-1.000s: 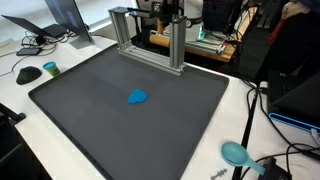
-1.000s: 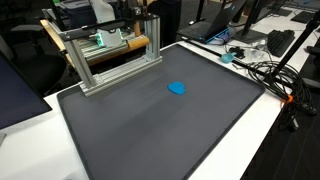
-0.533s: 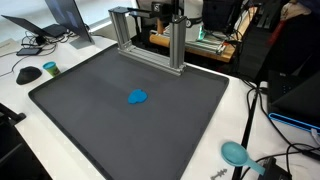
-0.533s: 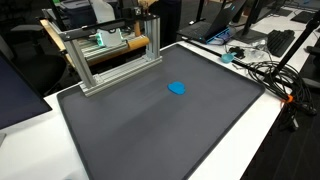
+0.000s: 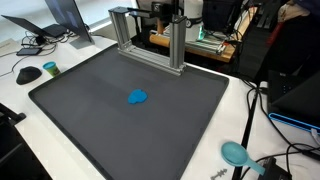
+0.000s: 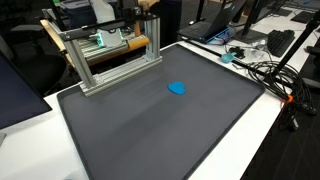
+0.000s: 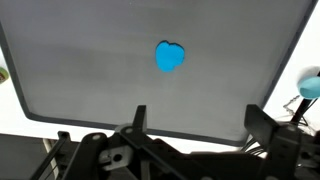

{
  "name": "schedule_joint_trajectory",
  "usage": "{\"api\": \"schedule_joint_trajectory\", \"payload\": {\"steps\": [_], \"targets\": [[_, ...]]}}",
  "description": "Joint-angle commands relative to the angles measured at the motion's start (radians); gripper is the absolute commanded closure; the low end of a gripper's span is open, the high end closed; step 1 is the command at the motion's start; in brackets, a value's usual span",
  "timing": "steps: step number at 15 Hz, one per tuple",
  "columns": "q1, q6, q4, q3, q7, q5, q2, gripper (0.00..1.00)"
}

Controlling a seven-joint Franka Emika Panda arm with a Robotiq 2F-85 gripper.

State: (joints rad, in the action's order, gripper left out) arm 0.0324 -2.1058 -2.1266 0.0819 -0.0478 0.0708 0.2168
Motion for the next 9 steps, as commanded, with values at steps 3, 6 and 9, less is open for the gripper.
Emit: {"api": "schedule_joint_trajectory", "payload": {"steps": [3,6,9], "targets": [[0.013,0.088,0.198,0.001,-0.015,0.004,-0.181,0.0],[0.013,0.044,0.137,-0.004,-0.001,0.001,-0.147,0.0],[0.013,0.044,0.136,-0.004,-0.001,0.001,-0.144,0.0]]}}
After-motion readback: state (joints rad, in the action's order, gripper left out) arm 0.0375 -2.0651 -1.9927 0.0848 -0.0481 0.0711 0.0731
